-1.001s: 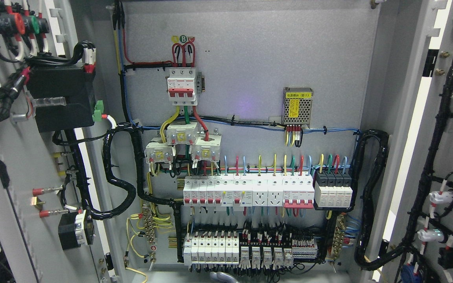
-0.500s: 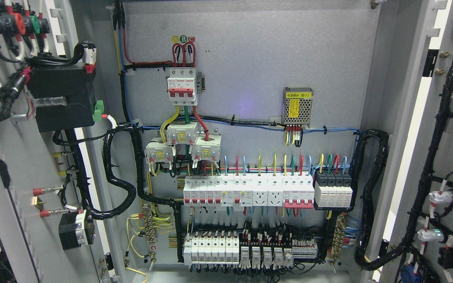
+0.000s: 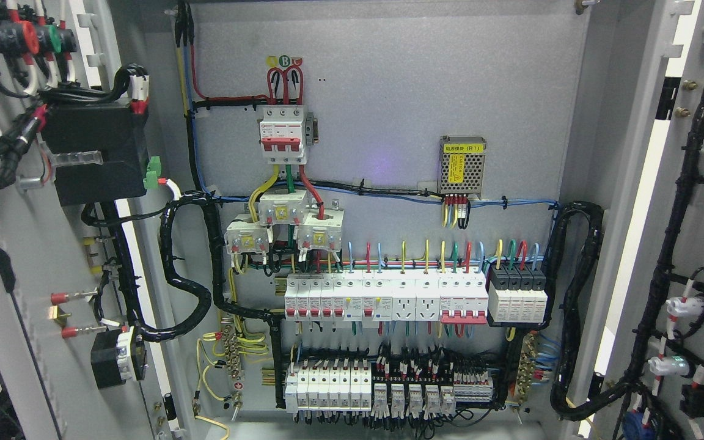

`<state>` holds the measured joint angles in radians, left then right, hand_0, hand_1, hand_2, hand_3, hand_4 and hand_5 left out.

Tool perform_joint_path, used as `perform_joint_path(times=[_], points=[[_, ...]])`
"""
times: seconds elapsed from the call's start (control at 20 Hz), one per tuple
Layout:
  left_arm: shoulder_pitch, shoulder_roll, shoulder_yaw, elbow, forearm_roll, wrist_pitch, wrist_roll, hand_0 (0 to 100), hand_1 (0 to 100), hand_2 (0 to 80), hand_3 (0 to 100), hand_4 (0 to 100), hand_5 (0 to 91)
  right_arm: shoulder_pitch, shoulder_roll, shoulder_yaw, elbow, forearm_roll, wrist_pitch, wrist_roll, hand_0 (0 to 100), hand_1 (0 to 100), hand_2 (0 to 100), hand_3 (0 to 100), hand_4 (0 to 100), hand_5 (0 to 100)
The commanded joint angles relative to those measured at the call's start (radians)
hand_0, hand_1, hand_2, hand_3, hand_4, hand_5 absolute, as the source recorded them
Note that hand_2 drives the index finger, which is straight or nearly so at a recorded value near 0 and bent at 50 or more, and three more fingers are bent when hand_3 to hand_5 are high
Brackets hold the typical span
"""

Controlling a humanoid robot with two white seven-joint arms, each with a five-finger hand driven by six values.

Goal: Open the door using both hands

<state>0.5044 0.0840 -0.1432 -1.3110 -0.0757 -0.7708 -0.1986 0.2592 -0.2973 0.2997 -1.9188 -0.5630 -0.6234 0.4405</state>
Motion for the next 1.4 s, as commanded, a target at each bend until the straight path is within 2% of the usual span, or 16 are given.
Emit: perform_joint_path(times=[0.0,0.2,0.45,0.6,0.7,0.85,0.95,1.35], points=[[-0.001,0.01,-0.007,-0.301,0.023,-0.238,0.001,0,0,0.0,0,0,0.0,0.061,-0.074,-0.109,-0.077,0.0,-0.009,0.001,38,0,0,0,0,0],[-0.003,0.01,-0.01,-0.379,0.031,-0.303,0.001,0,0,0.0,0,0,0.0,0.064,-0.095,-0.151,-0.095,0.0,-0.009,0.0,38,0,0,0,0,0],[-0.006,0.011,-0.012,-0.441,0.033,-0.384,0.001,0,0,0.0,0,0,0.0,0.048,-0.098,-0.214,-0.123,-0.005,-0.013,-0.003,38,0,0,0,0,0],[-0.021,0.01,-0.013,-0.473,0.033,-0.412,0.001,0,0,0.0,0,0,0.0,0.046,-0.098,-0.225,-0.141,-0.008,-0.025,-0.005,38,0,0,0,0,0],[-0.032,0.007,-0.013,-0.501,0.033,-0.418,0.002,0,0,0.0,0,0,0.0,0.045,-0.1,-0.238,-0.149,-0.014,-0.025,-0.031,38,0,0,0,0,0],[-0.047,0.002,-0.012,-0.542,0.05,-0.42,0.002,0,0,0.0,0,0,0.0,0.043,-0.105,-0.248,-0.163,-0.014,-0.024,-0.11,38,0,0,0,0,0],[-0.063,-0.004,-0.012,-0.568,0.06,-0.42,0.004,0,0,0.0,0,0,0.0,0.043,-0.118,-0.249,-0.169,-0.014,-0.024,-0.14,38,0,0,0,0,0],[-0.13,-0.03,-0.012,-0.633,0.065,-0.424,0.004,0,0,0.0,0,0,0.0,0.043,-0.138,-0.309,-0.169,-0.014,-0.024,-0.144,38,0,0,0,0,0]])
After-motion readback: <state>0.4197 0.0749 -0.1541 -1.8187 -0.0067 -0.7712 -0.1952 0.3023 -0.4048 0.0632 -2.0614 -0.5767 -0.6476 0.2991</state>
